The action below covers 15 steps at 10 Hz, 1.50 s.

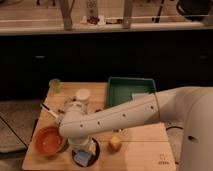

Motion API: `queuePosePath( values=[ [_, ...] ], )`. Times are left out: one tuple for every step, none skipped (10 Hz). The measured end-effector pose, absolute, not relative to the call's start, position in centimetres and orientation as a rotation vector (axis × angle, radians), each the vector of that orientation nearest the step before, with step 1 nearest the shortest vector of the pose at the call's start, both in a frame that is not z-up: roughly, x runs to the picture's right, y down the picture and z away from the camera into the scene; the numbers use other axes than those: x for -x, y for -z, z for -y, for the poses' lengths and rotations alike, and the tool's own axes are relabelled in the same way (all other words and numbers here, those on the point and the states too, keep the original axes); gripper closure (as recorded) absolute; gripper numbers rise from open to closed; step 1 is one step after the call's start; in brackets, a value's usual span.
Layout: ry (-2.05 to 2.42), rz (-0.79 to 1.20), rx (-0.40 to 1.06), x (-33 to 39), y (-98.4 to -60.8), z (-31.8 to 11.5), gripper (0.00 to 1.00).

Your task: Wipe purple bowl with sponge

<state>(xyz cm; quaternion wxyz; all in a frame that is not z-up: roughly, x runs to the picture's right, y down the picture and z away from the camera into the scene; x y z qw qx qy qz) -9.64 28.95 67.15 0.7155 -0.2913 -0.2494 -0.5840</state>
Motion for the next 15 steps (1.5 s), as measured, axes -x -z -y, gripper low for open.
queuePosePath(
  values=[
    [1.275, 0.542, 0.651, 8.3, -67.3, -28.7, 1.0],
    [1.257, 0.538, 0.648, 7.6, -67.6, -28.4, 1.0],
    [1.236, 0.531, 0.636, 7.1, -68.2, -27.3, 1.0],
    [1.23, 0.527, 0.627, 7.0, -68.6, -26.6, 1.0],
    [1.227, 0.525, 0.618, 7.1, -68.8, -26.0, 1.0],
    [1.232, 0.526, 0.611, 7.4, -69.0, -25.7, 1.0],
    [1.244, 0.529, 0.602, 8.0, -69.0, -25.4, 1.0],
    [1.263, 0.532, 0.596, 8.6, -69.0, -25.4, 1.0],
    [1.279, 0.541, 0.589, 9.6, -68.8, -25.4, 1.0],
    [1.319, 0.553, 0.575, 11.3, -68.4, -25.6, 1.0],
    [1.343, 0.564, 0.572, 12.2, -68.1, -26.0, 1.0],
    [1.366, 0.573, 0.569, 12.5, -67.7, -26.4, 1.0],
    [1.392, 0.584, 0.572, 12.6, -67.2, -27.3, 1.0],
    [1.416, 0.6, 0.575, 12.8, -66.5, -28.4, 1.0],
    [1.431, 0.613, 0.576, 12.8, -66.0, -29.3, 1.0]
  ],
)
